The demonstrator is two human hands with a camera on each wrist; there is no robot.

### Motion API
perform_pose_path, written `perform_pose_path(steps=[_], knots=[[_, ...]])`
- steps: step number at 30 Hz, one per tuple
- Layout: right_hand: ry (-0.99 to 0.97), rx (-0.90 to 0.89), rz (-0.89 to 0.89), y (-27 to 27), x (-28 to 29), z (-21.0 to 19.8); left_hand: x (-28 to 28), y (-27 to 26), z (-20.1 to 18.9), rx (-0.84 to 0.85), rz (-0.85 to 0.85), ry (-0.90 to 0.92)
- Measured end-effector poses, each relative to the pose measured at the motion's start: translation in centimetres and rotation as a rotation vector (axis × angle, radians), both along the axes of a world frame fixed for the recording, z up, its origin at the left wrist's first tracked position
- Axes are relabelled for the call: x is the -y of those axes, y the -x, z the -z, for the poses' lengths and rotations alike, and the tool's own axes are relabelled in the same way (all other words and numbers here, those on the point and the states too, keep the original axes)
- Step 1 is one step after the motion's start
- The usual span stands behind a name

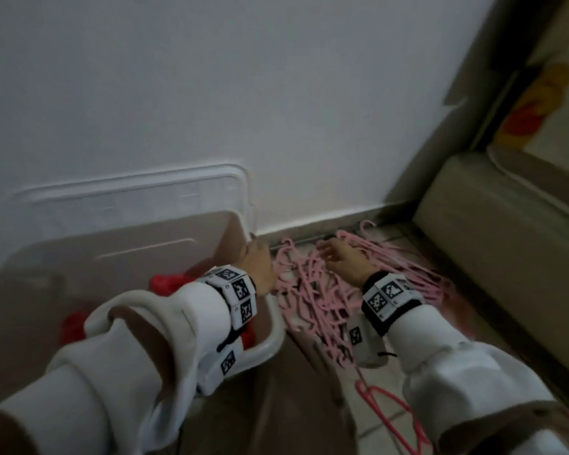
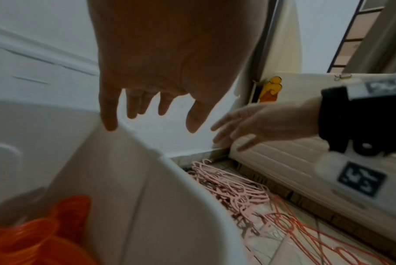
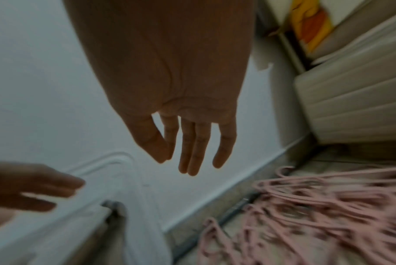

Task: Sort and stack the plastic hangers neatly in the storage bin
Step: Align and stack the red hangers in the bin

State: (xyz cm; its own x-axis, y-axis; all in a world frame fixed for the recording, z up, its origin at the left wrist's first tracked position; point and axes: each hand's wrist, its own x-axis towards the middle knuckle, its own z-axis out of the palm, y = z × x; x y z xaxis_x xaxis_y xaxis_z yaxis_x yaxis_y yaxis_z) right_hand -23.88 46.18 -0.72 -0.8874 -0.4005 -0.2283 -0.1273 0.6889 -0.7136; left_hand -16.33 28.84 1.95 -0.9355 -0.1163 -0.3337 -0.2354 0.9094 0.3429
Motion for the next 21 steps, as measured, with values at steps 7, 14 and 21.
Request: perform_pose_path(steps=[7,14,21], knots=[[-0.424,0.160,0.260,-6.0,-14.6,11.6,-4.9,0.9,2.3,0.067,-0.008,0.236],[-0.767,0.436,0.356,-11.6,-20.8,19.0,-6.7,2.0,4.3,0.176,-0.043,0.450],[-0.619,0.299,0.407,-13.1,-20.0,21.7,-7.4,2.8,5.8,0.203,-0.112,0.459]])
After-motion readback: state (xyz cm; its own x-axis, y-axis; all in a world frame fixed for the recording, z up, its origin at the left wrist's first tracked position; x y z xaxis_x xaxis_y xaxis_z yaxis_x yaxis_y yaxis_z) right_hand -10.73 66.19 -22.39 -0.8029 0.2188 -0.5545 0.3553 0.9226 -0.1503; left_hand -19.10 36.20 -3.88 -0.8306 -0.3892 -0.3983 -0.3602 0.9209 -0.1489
